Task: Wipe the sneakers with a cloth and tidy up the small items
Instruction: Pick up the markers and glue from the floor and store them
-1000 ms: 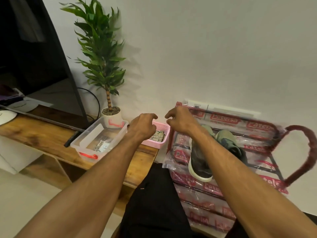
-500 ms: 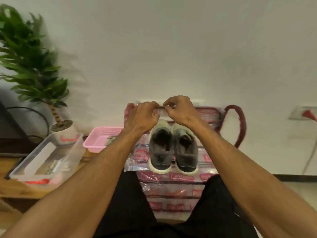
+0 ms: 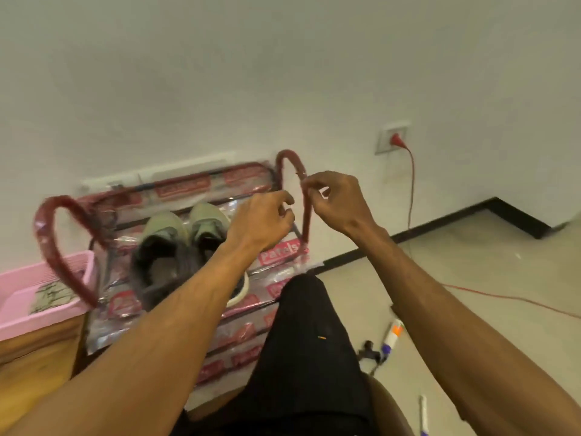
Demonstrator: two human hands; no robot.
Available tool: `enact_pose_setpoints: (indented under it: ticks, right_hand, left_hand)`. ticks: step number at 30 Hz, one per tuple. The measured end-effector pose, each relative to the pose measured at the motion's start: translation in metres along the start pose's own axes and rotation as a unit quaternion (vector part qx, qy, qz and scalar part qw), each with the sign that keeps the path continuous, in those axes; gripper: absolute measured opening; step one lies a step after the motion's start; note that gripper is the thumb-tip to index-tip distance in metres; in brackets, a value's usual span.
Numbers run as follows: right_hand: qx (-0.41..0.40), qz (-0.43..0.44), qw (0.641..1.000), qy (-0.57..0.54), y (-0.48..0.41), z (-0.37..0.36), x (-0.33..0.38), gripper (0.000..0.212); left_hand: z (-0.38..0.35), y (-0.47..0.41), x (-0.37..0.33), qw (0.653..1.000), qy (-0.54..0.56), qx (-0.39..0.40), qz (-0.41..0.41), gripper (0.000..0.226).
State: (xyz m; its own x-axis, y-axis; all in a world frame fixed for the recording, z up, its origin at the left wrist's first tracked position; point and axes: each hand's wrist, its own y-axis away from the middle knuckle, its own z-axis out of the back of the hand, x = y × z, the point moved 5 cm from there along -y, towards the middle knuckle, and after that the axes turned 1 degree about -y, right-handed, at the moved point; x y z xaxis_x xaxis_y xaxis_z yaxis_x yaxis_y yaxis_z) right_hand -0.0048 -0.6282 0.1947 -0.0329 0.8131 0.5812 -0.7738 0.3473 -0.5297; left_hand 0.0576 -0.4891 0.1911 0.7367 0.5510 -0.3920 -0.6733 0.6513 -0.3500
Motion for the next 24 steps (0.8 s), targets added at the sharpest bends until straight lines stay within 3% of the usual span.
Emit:
enact_pose_setpoints:
  ticks: [11,24]
  right_hand:
    - [0.039,-0.219,0.975,0.026,0.097,0.028,-0.149,0.024]
    - [0.062,-0.495,0.866,0.026,0.263,0.017,-0.277,0.03]
  left_hand:
    - [-0.136,0.012,-0.073,0.982,0.052,0.177,-0.037,0.031]
    - [-0.286,0.054,-0.119,0.922,0.088,0.375,-0.023,0.031]
